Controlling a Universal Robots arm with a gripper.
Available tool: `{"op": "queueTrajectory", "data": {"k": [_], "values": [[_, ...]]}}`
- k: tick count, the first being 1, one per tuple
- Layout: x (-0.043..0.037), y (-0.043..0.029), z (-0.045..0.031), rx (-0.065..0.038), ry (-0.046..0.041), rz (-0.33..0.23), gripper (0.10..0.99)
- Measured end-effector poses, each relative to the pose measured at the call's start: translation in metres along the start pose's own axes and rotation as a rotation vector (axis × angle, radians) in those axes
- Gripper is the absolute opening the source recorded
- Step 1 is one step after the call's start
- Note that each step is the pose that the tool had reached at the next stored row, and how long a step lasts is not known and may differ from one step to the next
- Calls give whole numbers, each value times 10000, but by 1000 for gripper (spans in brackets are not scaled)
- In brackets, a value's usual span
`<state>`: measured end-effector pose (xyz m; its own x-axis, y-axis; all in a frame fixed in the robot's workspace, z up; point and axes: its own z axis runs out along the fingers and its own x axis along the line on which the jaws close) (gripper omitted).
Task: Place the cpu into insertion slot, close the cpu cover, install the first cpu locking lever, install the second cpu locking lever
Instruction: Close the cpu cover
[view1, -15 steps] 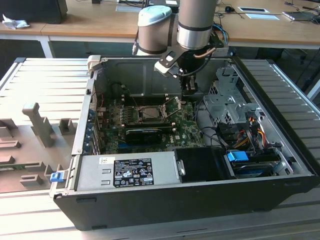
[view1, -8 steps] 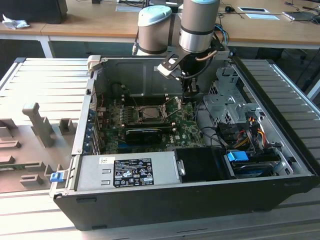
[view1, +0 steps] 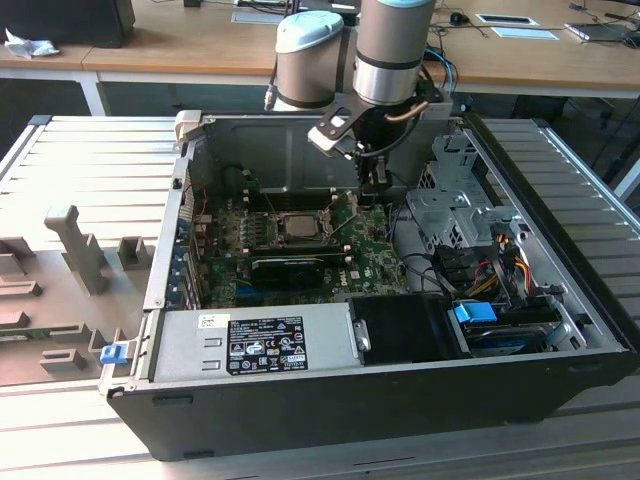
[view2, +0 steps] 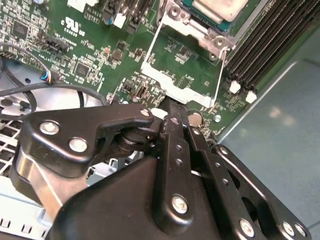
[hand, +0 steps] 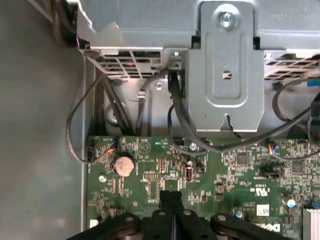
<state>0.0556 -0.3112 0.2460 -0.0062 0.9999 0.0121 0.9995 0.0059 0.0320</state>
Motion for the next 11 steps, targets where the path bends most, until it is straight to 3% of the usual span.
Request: {"op": "queueTrajectory", "data": {"k": [5, 11], "values": [[1, -61, -2, 1, 0, 0, 106], [1, -75, -2, 0, 1, 0, 106]]}}
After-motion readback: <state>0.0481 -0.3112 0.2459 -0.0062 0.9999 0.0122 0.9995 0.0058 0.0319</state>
